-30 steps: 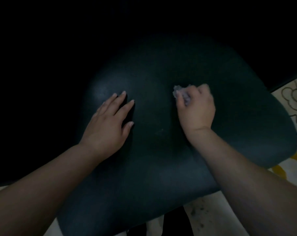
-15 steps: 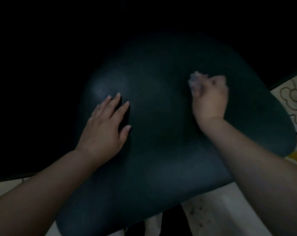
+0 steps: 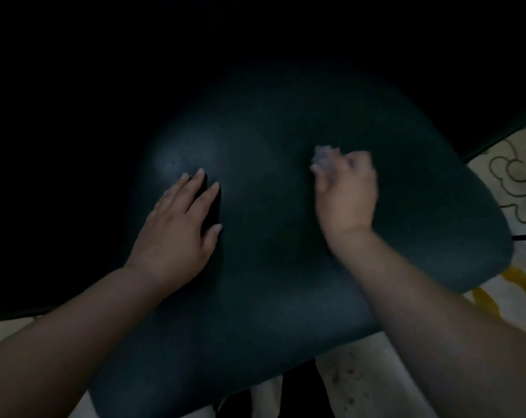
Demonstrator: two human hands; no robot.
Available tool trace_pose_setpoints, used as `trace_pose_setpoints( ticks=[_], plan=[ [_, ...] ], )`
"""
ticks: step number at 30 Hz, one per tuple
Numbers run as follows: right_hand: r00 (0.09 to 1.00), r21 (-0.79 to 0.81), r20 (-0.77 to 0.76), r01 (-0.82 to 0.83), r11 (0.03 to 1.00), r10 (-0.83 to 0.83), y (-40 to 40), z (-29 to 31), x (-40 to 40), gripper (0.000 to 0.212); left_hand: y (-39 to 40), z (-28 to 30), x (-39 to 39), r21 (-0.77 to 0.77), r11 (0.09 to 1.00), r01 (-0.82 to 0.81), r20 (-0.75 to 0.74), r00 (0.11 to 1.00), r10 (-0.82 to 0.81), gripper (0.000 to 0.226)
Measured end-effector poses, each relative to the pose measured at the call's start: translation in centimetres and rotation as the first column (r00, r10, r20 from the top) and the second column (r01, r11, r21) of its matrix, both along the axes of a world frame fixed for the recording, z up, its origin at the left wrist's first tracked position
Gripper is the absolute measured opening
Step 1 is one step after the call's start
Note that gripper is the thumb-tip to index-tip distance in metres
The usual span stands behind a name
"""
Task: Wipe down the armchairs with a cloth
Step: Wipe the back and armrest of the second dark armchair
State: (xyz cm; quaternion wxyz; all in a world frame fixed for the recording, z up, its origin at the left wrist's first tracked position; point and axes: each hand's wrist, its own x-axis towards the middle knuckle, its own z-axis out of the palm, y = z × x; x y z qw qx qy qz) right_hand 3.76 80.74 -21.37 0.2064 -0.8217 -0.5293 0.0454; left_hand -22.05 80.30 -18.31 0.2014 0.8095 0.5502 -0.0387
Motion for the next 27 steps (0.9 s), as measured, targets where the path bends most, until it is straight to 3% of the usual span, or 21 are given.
trace_pose_setpoints(
  ticks=[4,7,9,10,12,14,17,20,22,25,27],
  plan=[
    [0.910,-0.015,-0.175,-0.385,0.923,0.376,-6.2,0.4,-9.7,0.032,0.0,0.0,0.1,-0.005,1.000,-0.012,0.010,1.000,0.012,0.063],
    [0.784,0.032,-0.157,-0.603,0.797,0.600,-7.7,1.0,-9.0,0.032,0.1,0.0,0.1,0.000,1.000,-0.020,0.017,1.000,0.020,0.062],
    [0.832,0.028,-0.028,-0.553,0.833,0.553,-5.9,0.5,-4.3,0.022,0.1,-0.1,0.0,0.005,1.000,-0.011,0.012,1.000,0.011,0.062],
    [0.901,0.038,0.022,-0.434,0.900,0.434,-4.5,0.3,-1.4,0.021,0.0,-0.1,0.0,0.006,1.000,-0.010,0.011,1.000,0.010,0.062],
    [0.993,0.050,-0.011,-0.114,0.992,0.115,-2.7,-0.3,4.2,0.022,0.0,-0.2,0.1,0.008,1.000,-0.011,0.017,1.000,0.011,0.061],
    [0.994,0.086,-0.091,0.064,0.994,-0.056,-2.4,-0.2,5.4,0.019,-0.1,-0.3,0.2,0.015,1.000,-0.016,0.023,1.000,0.015,0.061],
    [0.989,0.057,-0.089,-0.110,0.992,0.115,-4.9,-0.8,-0.7,0.016,-0.3,-0.3,0.5,0.028,0.999,-0.026,0.026,0.999,0.025,0.060],
    [0.920,0.038,-0.212,-0.329,0.944,0.329,-10.3,-1.3,-10.0,0.024,-0.2,-0.2,0.4,0.034,0.999,-0.027,0.028,0.999,0.026,0.059],
    [0.862,0.062,-0.170,-0.474,0.878,0.477,-12.6,-0.1,-13.1,0.020,-0.1,-0.2,0.3,0.028,0.999,-0.027,0.028,0.999,0.027,0.058],
    [0.809,0.095,-0.172,-0.554,0.827,0.562,-11.9,0.3,-10.0,0.023,0.1,-0.3,0.1,0.023,1.000,-0.011,0.005,1.000,0.011,0.058],
    [0.875,0.084,-0.107,-0.465,0.881,0.472,-10.4,0.1,-5.3,0.020,0.1,-0.4,0.1,0.032,0.999,0.009,-0.011,1.000,-0.009,0.059]
  ],
)
